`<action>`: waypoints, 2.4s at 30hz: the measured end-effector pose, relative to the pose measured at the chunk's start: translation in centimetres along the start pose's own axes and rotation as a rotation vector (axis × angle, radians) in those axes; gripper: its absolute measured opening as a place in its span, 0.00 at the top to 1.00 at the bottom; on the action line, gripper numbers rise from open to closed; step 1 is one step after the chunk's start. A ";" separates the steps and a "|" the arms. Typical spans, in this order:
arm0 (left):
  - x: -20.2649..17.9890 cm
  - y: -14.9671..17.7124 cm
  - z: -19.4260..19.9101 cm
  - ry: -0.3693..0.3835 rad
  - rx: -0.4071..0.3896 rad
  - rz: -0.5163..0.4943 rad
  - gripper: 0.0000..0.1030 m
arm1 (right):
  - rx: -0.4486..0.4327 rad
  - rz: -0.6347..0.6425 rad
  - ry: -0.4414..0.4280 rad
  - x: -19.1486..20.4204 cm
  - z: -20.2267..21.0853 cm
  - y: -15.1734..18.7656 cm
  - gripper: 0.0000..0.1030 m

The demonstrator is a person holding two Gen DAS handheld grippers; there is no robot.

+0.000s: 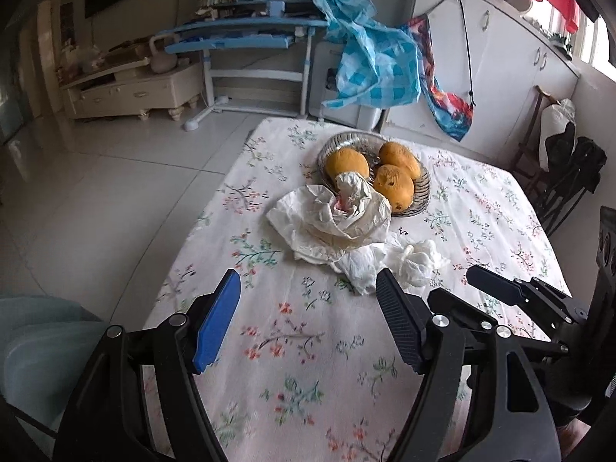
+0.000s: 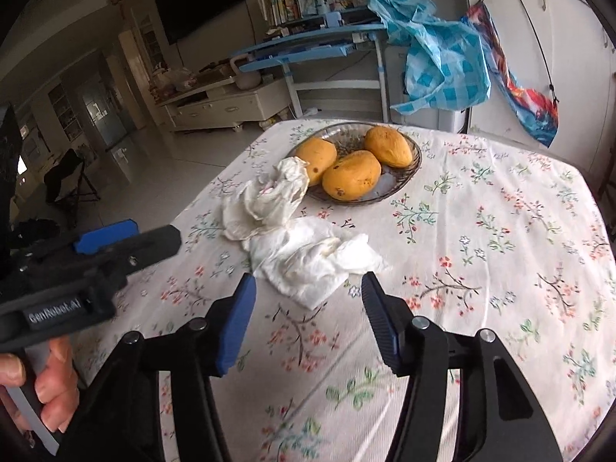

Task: Collect trash
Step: 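Bring both tools back up over the table toward the tissues, then move the right tool to a crumpled tissue while the left tool approaches the large tissue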

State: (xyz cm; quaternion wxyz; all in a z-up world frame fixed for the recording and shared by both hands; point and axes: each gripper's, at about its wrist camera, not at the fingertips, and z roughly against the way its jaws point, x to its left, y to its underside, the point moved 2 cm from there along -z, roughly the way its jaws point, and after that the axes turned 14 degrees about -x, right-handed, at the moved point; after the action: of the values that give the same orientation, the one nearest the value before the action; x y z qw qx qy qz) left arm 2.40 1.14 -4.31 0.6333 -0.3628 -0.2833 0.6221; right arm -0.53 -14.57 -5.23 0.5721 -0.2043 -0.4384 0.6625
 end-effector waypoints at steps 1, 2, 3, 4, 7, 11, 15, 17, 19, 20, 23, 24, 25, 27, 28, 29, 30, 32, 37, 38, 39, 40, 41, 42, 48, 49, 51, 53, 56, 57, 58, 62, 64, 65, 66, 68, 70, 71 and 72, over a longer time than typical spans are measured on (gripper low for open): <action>-0.2 -0.1 -0.6 0.005 0.003 -0.004 0.32 | 0.005 0.002 0.001 0.0 -0.3 0.0 0.45; -0.4 -0.2 -1.2 0.012 -0.001 -0.008 0.32 | 0.008 0.004 0.002 -0.1 -0.6 0.0 0.46; -0.5 -0.4 -1.6 0.019 -0.003 -0.013 0.32 | 0.011 0.007 0.003 -0.1 -0.8 0.0 0.46; -0.8 -0.5 -2.1 0.028 -0.007 -0.021 0.32 | 0.014 0.009 0.006 -0.2 -1.0 0.0 0.46; -1.5 -0.9 -3.2 0.066 -0.016 -0.041 0.32 | 0.019 0.011 0.007 -0.4 -1.3 0.1 0.47; -3.1 -1.0 -4.6 0.102 -0.021 -0.110 0.31 | 0.021 0.027 0.011 -0.3 -1.6 0.0 0.53; -4.1 -0.8 -6.9 0.064 0.007 -0.173 0.31 | 0.040 0.040 0.006 -0.3 -2.2 0.1 0.69; -3.8 -0.7 -7.9 0.039 0.022 -0.180 0.32 | 0.050 0.044 0.004 -0.4 -2.4 0.3 0.80; -3.3 -0.8 -8.4 0.040 0.031 -0.163 0.53 | 0.055 0.038 0.004 -0.7 -2.4 0.3 0.90; -2.9 -0.9 -8.6 0.045 0.043 -0.146 0.71 | 0.054 0.036 0.004 -0.9 -2.3 0.3 0.93; -1.6 -1.4 -8.5 0.069 0.050 -0.079 0.84 | 0.037 0.030 0.003 -1.2 -1.7 -0.2 0.95; -1.1 -1.7 -8.3 0.078 0.044 -0.050 0.84 | 0.025 0.025 0.005 -1.4 -1.3 -0.5 0.96; -0.3 -2.0 -8.0 0.095 0.046 -0.004 0.85 | 0.016 0.019 0.007 -1.6 -1.1 -0.7 0.96; 0.9 -2.3 -7.6 0.113 0.051 0.064 0.86 | -0.002 0.010 0.013 -1.9 -0.7 -1.3 0.96; 1.5 -2.4 -7.2 0.122 0.054 0.097 0.86 | -0.007 0.001 0.012 -2.1 -0.6 -1.5 0.96; 2.2 -2.4 -6.7 0.130 0.059 0.134 0.86 | -0.007 -0.011 0.006 -2.2 -0.6 -1.6 0.96; 3.0 -2.3 -6.1 0.134 0.062 0.175 0.86 | -0.002 -0.033 -0.002 -2.4 -0.6 -1.7 0.96; 3.9 -2.1 -5.1 0.128 0.066 0.215 0.86 | -0.007 -0.099 -0.007 -3.0 -0.9 -1.7 0.94; 4.0 -0.7 -3.0 0.147 0.102 0.246 0.86 | -0.014 -0.171 -0.016 -2.9 -2.1 -1.5 0.47; 3.9 -0.2 -2.6 0.154 0.111 0.242 0.86 | -0.005 -0.159 -0.020 -2.5 -2.5 -1.4 0.47; 3.4 0.5 -2.6 0.165 0.140 0.225 0.86 | -0.001 -0.151 -0.020 -2.3 -2.7 -1.3 0.47; 2.7 1.2 -3.1 0.183 0.187 0.195 0.86 | 0.007 -0.143 -0.018 -2.1 -3.0 -1.1 0.48; 2.0 1.6 -3.7 0.196 0.231 0.159 0.86 | 0.015 -0.136 -0.015 -2.0 -3.0 -0.9 0.56; 1.5 2.0 -4.0 0.193 0.249 0.135 0.85 | 0.028 -0.126 -0.013 -2.0 -3.3 -0.7 0.70; -0.2 1.8 -3.8 0.139 0.222 0.011 0.57 | 0.029 -0.091 0.017 -2.6 -2.0 -0.6 0.94; -0.2 1.7 -3.6 0.124 0.207 0.000 0.52 | 0.023 -0.089 0.022 -2.8 -1.6 -0.7 0.94; -0.2 1.6 -3.7 0.099 0.195 -0.006 0.48 | 0.014 -0.081 0.028 -3.1 -0.8 -0.8 0.95; -0.2 1.7 -4.0 0.089 0.199 -0.013 0.48 | 0.010 -0.067 0.037 -3.3 -0.1 -0.8 0.95; -1.0 2.0 -4.3 0.070 0.198 -0.060 0.49 | 0.029 -0.067 0.043 -4.2 0.8 -0.6 0.95; -1.3 2.0 -4.3 0.064 0.196 -0.073 0.51 | 0.035 -0.069 0.046 -4.4 1.0 -0.5 0.95; -1.5 2.0 -4.4 0.063 0.193 -0.081 0.68 | 0.044 -0.073 0.045 -4.6 1.2 -0.4 0.95; -1.4 1.5 -3.4 0.130 0.198 -0.019 0.91 | 0.071 -0.091 0.063 -5.8 1.7 -0.1 0.94; -1.5 1.0 -2.8 0.154 0.183 0.012 0.91 | 0.071 -0.101 0.074 -6.2 1.7 0.0 0.93; -1.5 0.8 -2.6 0.162 0.180 0.019 0.91 | 0.068 -0.106 0.080 -6.4 1.8 0.0 0.88; -1.4 0.7 -2.4 0.173 0.182 0.021 0.91 | 0.066 -0.113 0.081 -6.6 1.8 0.0 0.79; -1.6 0.7 -2.3 0.180 0.193 0.015 0.91 | 0.055 -0.111 0.085 -6.5 1.8 -0.1 0.59; -1.9 1.0 -2.6 0.179 0.218 -0.001 0.90 | 0.046 -0.089 0.080 -5.9 1.6 -0.2 0.55; -1.9 1.1 -2.6 0.172 0.221 -0.007 0.84 | 0.049 -0.082 0.076 -5.7 1.5 -0.2 0.55; -2.0 1.3 -2.6 0.165 0.227 -0.017 0.79 | 0.054 -0.071 0.073 -5.5 1.2 0.0 0.55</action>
State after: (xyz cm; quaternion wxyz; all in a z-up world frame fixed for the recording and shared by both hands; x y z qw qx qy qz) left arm 3.64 -1.15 -6.72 0.6966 -0.3364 -0.1610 0.6130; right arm -0.01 -20.12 -5.81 0.6160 -0.1974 -0.4062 0.6455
